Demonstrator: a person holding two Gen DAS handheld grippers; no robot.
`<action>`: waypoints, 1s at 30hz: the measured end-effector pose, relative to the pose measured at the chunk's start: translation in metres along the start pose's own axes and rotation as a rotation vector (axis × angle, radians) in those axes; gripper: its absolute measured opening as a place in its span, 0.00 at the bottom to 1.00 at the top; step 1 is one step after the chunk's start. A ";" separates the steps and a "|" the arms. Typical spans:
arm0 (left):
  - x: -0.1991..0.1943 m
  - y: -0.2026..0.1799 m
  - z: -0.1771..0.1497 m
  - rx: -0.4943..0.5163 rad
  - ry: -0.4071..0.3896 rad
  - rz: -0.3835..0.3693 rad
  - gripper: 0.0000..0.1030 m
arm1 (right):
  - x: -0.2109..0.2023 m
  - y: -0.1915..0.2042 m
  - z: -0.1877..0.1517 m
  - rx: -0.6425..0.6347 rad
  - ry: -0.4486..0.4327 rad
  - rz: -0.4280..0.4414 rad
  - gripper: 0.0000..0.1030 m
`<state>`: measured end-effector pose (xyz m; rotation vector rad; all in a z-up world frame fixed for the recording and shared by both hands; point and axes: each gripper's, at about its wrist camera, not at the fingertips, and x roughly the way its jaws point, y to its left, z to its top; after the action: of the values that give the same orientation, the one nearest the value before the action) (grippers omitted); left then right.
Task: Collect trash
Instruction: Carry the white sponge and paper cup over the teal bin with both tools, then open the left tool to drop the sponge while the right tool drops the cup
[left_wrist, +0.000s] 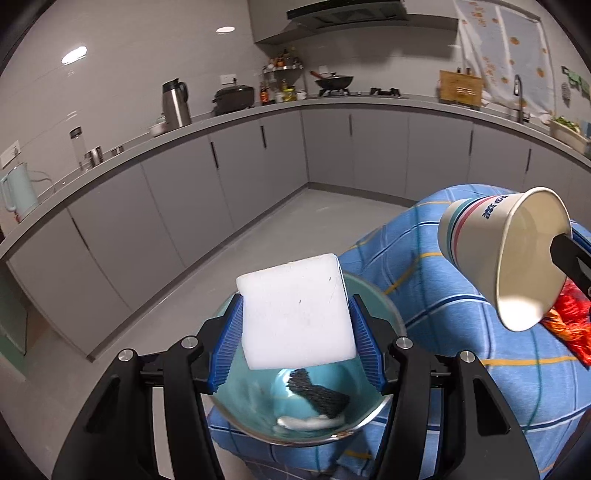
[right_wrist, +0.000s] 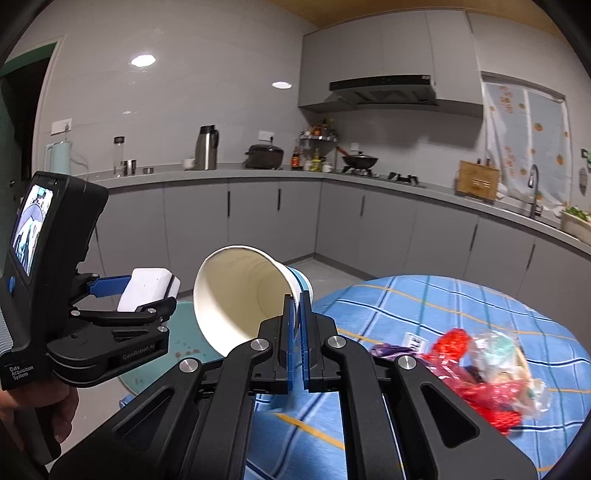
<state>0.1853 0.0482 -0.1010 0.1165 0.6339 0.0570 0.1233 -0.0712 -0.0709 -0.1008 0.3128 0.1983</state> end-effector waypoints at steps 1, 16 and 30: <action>0.003 0.002 0.000 -0.004 0.005 0.006 0.55 | 0.004 0.003 0.001 -0.002 0.003 0.011 0.04; 0.029 0.039 -0.014 -0.067 0.058 0.070 0.56 | 0.043 0.039 -0.001 -0.041 0.036 0.133 0.04; 0.049 0.042 -0.024 -0.074 0.110 0.077 0.59 | 0.075 0.055 -0.014 -0.071 0.097 0.180 0.04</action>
<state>0.2098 0.0968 -0.1440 0.0664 0.7361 0.1616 0.1780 -0.0060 -0.1112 -0.1530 0.4124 0.3836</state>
